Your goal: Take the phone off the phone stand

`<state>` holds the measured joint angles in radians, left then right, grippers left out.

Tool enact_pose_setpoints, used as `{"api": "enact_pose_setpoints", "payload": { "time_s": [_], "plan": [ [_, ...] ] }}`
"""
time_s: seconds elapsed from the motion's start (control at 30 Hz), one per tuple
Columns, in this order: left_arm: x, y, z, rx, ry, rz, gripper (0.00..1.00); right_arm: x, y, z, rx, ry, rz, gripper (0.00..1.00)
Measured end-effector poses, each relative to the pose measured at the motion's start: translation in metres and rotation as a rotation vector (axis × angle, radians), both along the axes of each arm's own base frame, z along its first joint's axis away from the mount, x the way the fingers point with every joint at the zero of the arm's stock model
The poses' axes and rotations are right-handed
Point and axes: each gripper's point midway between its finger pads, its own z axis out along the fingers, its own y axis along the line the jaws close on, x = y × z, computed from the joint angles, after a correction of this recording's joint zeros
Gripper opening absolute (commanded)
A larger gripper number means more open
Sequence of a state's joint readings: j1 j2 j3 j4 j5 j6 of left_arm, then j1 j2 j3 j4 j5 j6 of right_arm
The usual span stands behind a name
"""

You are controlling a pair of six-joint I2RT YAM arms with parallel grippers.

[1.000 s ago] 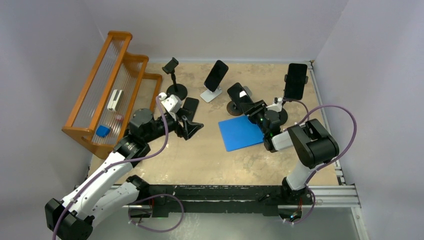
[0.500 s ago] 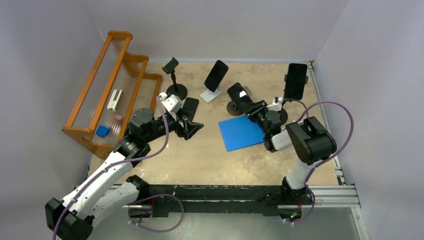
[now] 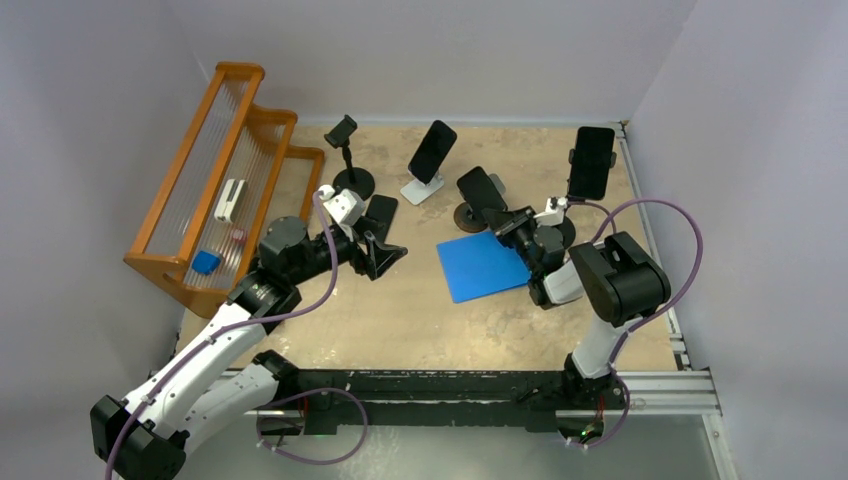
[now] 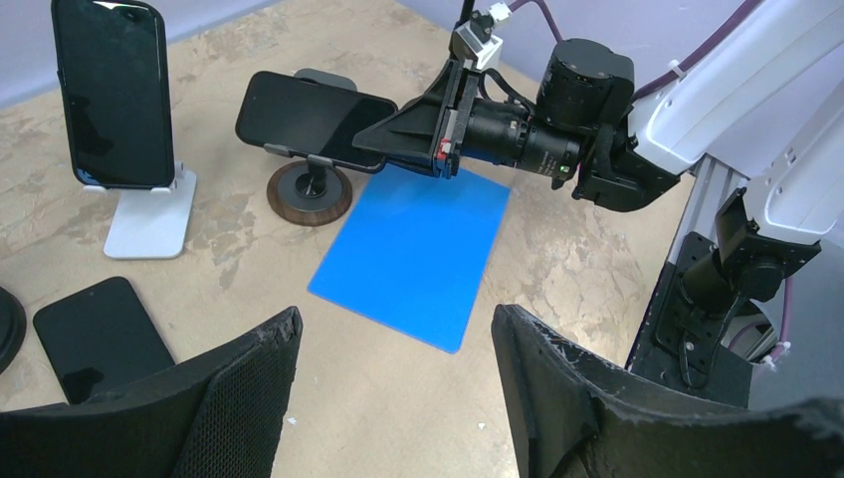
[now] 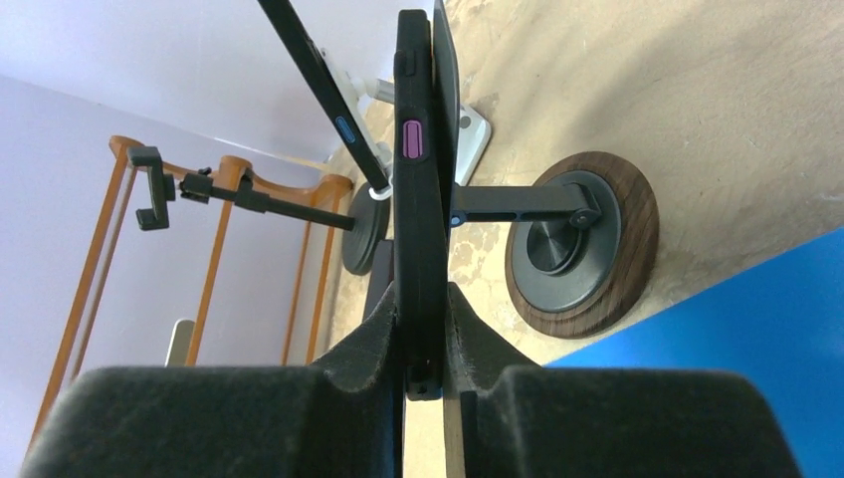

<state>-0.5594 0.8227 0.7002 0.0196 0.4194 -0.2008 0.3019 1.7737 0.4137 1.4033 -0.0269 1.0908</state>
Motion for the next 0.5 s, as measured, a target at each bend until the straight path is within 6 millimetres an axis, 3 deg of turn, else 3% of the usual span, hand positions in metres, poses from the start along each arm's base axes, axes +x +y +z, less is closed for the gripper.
{"api": "enact_pose_setpoints", "payload": {
  "time_s": [0.5],
  "plan": [
    [0.0, 0.0, 0.0, -0.001, 0.0, 0.0, 0.68, -0.019, -0.006, -0.001, 0.025, -0.025, 0.025, 0.0]
  ]
}}
